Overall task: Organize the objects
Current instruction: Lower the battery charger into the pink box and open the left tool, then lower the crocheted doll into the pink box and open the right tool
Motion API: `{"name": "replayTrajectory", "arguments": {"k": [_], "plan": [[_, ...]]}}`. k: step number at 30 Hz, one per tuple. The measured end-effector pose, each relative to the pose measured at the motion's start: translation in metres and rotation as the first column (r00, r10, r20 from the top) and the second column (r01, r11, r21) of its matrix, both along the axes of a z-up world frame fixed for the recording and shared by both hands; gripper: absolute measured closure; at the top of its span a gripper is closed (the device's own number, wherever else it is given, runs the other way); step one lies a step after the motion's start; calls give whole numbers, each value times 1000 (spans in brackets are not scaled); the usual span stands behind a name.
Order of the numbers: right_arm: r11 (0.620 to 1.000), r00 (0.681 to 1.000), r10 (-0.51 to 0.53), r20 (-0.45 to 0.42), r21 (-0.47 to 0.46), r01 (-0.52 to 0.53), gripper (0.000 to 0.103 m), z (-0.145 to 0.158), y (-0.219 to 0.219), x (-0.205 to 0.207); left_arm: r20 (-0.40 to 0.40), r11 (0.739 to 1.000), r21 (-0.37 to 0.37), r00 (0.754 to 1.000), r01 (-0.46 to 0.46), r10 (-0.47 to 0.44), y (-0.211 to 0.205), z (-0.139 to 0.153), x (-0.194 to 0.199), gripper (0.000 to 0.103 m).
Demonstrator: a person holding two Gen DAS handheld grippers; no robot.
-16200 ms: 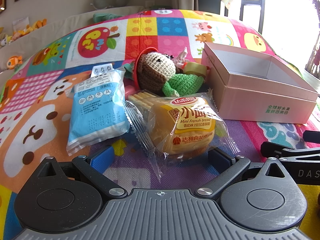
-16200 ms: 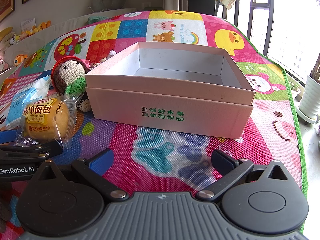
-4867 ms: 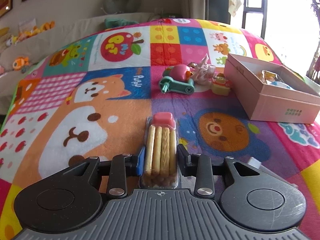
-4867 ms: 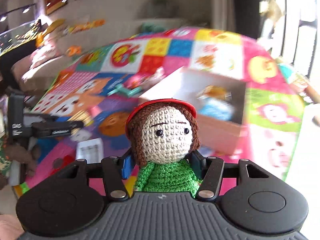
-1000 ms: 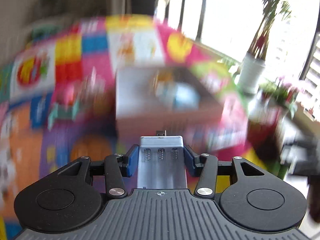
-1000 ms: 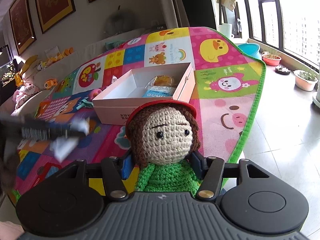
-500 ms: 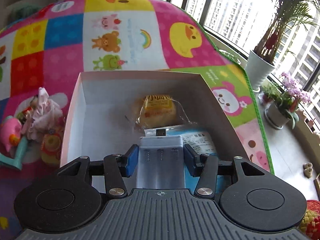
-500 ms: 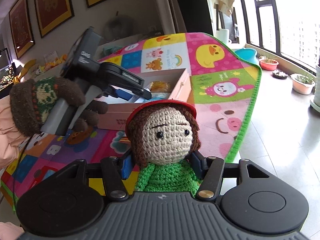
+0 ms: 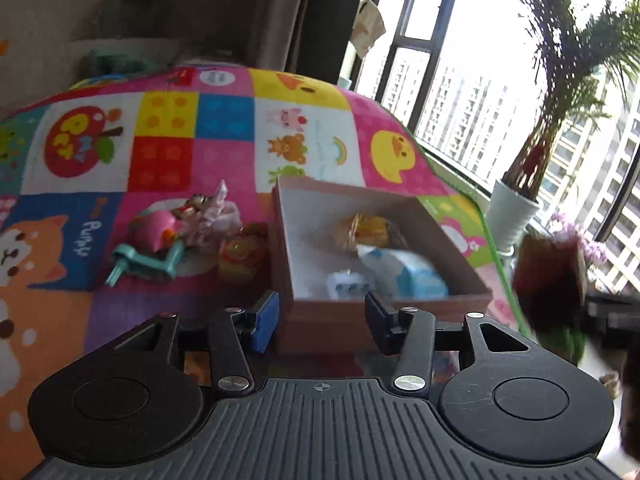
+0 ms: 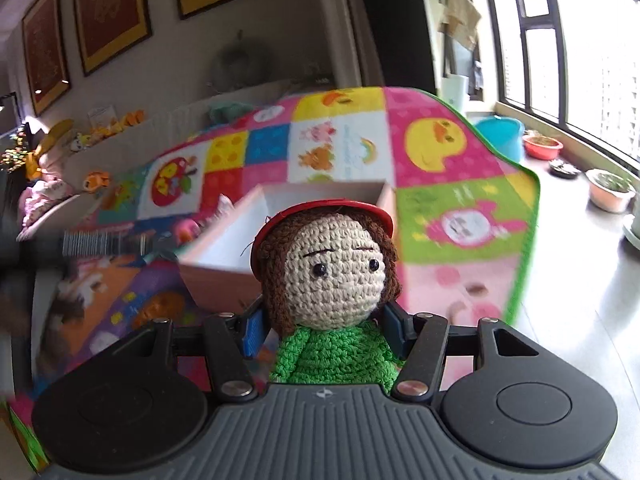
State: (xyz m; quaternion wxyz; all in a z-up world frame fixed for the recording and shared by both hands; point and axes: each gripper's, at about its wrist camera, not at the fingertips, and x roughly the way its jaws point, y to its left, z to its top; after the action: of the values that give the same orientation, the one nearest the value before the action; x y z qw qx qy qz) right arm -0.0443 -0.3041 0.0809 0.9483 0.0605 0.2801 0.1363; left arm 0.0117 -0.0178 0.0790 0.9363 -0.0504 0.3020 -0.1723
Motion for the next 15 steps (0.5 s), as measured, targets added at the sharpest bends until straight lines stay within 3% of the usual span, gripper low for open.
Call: {"name": "replayTrajectory", "arguments": {"k": [4, 7, 11, 15], "plan": [[998, 998, 58, -21, 32, -57, 46, 24, 41, 61, -11, 999, 26, 999, 44, -44, 6, -20, -30, 51], [993, 990, 73, -118, 100, -61, 46, 22, 74, 121, -24, 997, -7, 997, 72, -72, 13, -30, -42, 51], [993, 965, -14, -261, 113, 45, 46, -7, 111, 184, 2, 996, -14, 996, 88, -87, 26, -35, -57, 51], [988, 916, -52, -399, 110, 104, 42, -42, 128, 201, 16, 996, -47, 997, 74, -74, 44, -39, -61, 51]]}}
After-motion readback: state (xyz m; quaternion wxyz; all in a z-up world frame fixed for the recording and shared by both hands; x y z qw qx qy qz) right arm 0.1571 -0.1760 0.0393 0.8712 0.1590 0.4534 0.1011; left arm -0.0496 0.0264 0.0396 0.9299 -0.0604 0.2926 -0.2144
